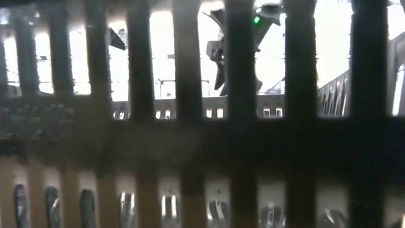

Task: Stack baskets on shelf by color
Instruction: Put the center white bin on the shelf, then stack the right white bin into the white bin on the shelf

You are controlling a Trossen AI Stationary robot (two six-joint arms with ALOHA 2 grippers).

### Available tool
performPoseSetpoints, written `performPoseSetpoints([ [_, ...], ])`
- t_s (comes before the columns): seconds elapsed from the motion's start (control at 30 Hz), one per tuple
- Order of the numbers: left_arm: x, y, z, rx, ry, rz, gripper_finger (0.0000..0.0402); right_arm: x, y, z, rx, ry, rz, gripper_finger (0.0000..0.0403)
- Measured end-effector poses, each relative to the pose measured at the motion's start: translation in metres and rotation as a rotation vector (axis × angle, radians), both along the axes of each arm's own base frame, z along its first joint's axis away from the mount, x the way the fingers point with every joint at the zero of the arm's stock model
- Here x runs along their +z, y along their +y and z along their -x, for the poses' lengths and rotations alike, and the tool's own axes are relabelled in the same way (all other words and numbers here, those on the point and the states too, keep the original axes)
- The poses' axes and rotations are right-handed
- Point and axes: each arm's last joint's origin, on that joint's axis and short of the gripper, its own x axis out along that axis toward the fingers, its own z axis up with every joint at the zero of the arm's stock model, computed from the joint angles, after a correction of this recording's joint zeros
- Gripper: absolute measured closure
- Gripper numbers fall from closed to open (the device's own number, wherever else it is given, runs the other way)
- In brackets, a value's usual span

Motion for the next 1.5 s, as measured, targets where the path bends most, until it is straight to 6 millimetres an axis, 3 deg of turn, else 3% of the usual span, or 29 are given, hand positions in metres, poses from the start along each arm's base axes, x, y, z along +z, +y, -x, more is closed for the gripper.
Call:
performPoseSetpoints([
  [0.27, 0.0, 0.0, 0.0, -0.001, 0.006, -0.003, 0.0254, 0.06, 0.031, 0.021, -0.043, -0.313, -0.054, 0.0256],
  [0.4, -0.001, 0.0, 0.0, 0.0, 0.01, -0.004, 0.0254, 0.094, 0.039, 0.057, -0.189, -0.5, -0.215, 0.0256],
  [0.53, -0.001, 0.0, 0.001, 0.0, 0.011, -0.004, 0.0254, 0.105, 0.049, 0.098, -0.286, -0.468, -0.527, 0.0257],
  [0.67, 0.0, 0.001, 0.0, 0.006, 0.003, -0.006, 0.0254, 0.083, 0.07, 0.119, -0.241, -0.284, -0.728, 0.0257],
  [0.77, 0.0, 0.004, 0.0, 0.025, -0.004, 0.0, 0.0254, 0.056, 0.089, 0.134, -0.188, -0.118, -0.711, 0.0257],
  [0.97, 0.002, 0.005, -0.002, 0.035, -0.039, 0.018, 0.0254, 0.021, 0.111, 0.175, -0.322, 0.257, -0.645, 0.0271],
  [1.23, 0.008, 0.004, -0.006, 0.019, -0.096, 0.007, 0.0254, 0.012, 0.137, 0.21, -0.243, 0.608, -0.581, 0.0303],
  [1.5, 0.007, 0.004, -0.007, 0.044, -0.133, 0.049, 0.0254, 0.008, 0.166, 0.226, -0.167, 0.738, -0.547, 0.0314],
])
